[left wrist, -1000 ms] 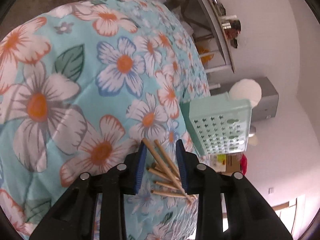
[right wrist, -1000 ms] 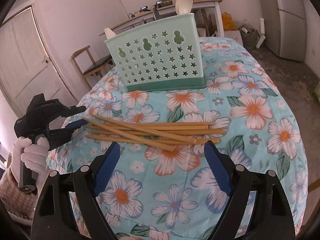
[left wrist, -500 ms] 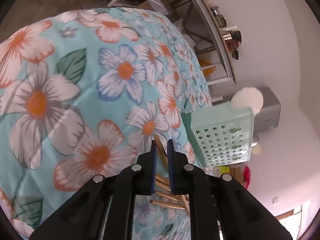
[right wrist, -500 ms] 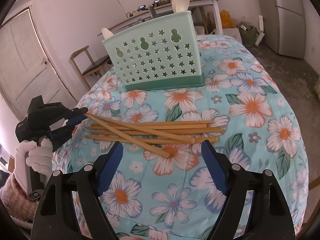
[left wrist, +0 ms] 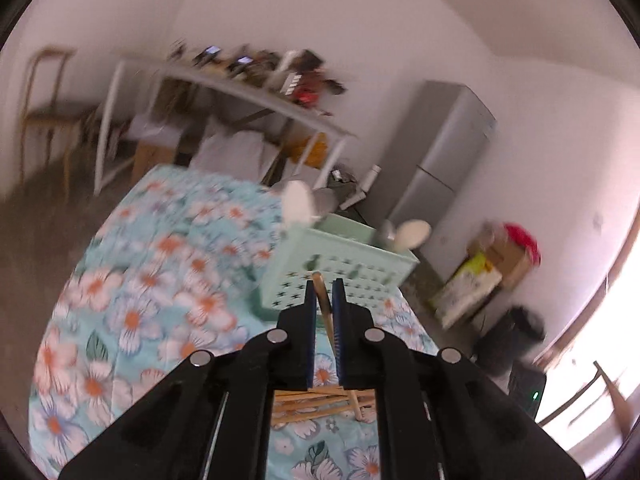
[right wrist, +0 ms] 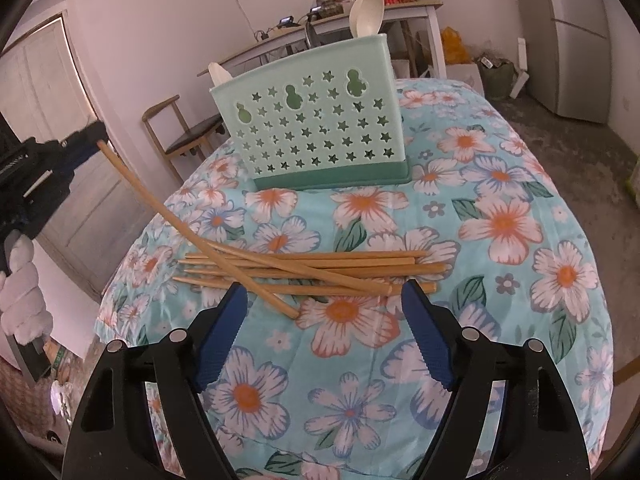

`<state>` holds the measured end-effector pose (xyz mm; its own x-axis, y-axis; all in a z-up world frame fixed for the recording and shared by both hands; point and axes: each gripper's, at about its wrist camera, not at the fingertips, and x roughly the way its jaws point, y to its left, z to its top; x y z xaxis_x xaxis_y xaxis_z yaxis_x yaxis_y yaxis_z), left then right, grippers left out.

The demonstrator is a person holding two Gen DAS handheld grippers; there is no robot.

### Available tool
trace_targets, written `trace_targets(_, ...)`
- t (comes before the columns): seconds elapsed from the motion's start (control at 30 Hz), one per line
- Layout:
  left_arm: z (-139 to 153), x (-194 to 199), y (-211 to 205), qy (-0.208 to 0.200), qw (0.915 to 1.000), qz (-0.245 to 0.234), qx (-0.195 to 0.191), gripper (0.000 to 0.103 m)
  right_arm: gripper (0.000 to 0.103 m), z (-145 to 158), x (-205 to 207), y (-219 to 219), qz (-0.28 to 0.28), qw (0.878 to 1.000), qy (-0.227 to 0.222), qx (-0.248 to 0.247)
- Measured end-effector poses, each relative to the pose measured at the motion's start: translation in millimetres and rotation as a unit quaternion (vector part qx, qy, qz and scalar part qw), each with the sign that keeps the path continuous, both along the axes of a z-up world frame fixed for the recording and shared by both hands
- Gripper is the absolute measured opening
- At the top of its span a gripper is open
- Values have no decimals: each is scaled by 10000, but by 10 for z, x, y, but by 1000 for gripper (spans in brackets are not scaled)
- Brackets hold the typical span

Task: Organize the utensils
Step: 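Carry the chopsticks with the left tool toward the green holder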

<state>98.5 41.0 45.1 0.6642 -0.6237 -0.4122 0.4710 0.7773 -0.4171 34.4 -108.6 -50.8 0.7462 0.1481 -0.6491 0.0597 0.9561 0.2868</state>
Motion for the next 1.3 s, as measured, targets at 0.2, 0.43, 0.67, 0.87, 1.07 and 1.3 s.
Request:
trace_targets(0.2,-42,35,-224,75,9996,-259,102,8,73,71,-124,-96,-152,9998,-106,-48)
trace_targets(0.43,-146,61,-396,305,9984,-476,97,9,73,113,-236,-192,-328,9993,-166,-31)
trace_targets(0.67,-280,134,-434,569,9967,-570,-118,9,71,170,-289,-172,-349,9990,-192,-181)
trace_targets(0.87,-379,174,-464,716,9949,-661,-274,9,70,209,-323,-179,-424,9986,-202,-251)
trace_targets(1.07,-513,254,-304,1016,9907,-595,-680,8,65,252,-336,-182,-446,9981,-186,-371)
trace_targets(1.3,-740,273,232,1754,9732,-411,-1431,7,60,562,-102,-162,161,9944,-459,-933)
